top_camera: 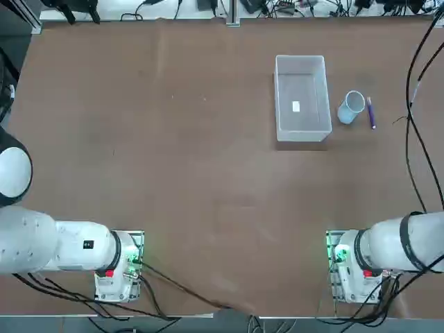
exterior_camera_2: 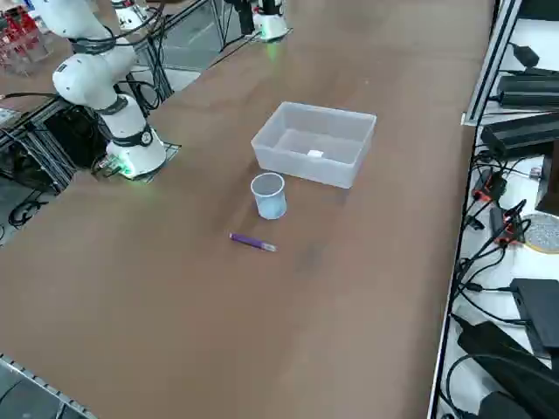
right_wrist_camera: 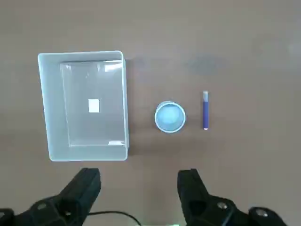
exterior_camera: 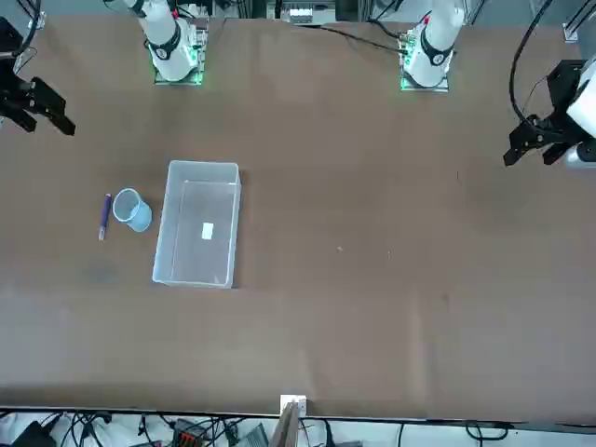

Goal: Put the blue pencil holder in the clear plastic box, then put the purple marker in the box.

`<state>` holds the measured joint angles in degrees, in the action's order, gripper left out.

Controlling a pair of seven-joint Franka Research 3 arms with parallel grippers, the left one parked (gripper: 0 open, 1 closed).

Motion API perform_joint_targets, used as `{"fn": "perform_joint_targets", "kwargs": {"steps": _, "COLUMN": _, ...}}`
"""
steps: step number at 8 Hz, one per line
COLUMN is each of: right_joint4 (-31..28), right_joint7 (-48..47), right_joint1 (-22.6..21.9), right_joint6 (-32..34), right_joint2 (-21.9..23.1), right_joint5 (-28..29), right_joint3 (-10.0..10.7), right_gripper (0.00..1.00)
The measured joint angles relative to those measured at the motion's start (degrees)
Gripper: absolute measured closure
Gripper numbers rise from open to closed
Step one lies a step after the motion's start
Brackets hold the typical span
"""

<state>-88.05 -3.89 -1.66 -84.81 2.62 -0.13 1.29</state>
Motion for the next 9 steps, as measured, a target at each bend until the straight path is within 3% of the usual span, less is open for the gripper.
{"fn": "perform_joint_targets", "kwargs": {"steps": 6, "right_joint4": -0.17, "right_joint7": 0.7, "right_joint1": 0.08, "right_joint6": -0.5, "right_joint2": -2.16, "right_joint5": -0.03, "right_joint3": -0.04, "right_gripper": 0.0}}
{"fn": "perform_joint_targets", "kwargs": {"steps": 9, "right_joint4": -3.69, "right_joint7": 9.43, "right_joint1": 1.98, "right_joint6": -5.62, "right_joint2": -6.5, "right_joint5": -0.09, "right_joint3": 0.44, "right_gripper": 0.0}}
